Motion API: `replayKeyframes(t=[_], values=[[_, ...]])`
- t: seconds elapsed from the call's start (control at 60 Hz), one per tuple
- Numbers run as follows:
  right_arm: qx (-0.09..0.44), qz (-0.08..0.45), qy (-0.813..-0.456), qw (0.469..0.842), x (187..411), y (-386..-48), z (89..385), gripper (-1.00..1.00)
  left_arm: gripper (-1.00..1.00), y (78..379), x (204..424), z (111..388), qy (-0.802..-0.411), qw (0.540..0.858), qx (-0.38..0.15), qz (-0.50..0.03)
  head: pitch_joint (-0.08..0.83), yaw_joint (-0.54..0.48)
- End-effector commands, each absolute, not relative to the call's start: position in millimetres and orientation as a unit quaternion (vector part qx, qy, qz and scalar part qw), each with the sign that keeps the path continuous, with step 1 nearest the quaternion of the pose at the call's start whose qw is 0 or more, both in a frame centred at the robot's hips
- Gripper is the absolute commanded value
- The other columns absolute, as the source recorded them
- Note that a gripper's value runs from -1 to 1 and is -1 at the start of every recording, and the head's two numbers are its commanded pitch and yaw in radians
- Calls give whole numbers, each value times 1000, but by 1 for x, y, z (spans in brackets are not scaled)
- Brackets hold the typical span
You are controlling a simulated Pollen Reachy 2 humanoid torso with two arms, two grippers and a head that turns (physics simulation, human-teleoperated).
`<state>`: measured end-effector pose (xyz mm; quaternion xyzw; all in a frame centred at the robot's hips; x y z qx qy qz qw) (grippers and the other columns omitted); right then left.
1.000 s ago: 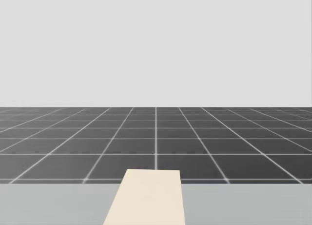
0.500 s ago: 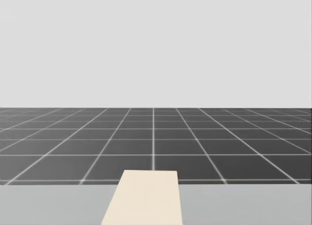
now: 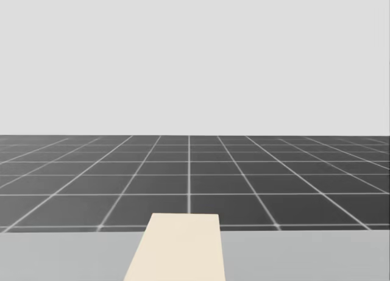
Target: Retrieve the object from inside the box.
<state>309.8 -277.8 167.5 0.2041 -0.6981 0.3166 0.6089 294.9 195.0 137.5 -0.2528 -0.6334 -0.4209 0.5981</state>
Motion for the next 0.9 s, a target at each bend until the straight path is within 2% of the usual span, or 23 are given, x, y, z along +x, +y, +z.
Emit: replayKeyframes(t=[0.017, 0.383, 0.5, 0.617, 0.717, 0.9], values=[[207, 325, -703, 598, 309, -277, 168, -1000, -1000, 191, 303, 136, -627, 597, -267, -423, -26, -22], [206, 331, -709, 587, 306, -277, 169, -1000, -1000, 159, 340, 128, -585, 613, -307, -433, -28, -13], [208, 332, -711, 584, 305, -277, 170, -1000, -1000, 152, 350, 123, -569, 613, -336, -433, -23, -16], [208, 334, -712, 581, 304, -277, 170, -1000, -1000, 153, 353, 118, -543, 605, -366, -453, -17, -16], [208, 335, -712, 581, 304, -276, 170, -1000, -1000, 151, 356, 110, -526, 605, -363, -475, -11, -14], [206, 336, -712, 581, 303, -275, 169, -1000, -1000, 150, 364, 107, -521, 602, -365, -483, -3, -10]])
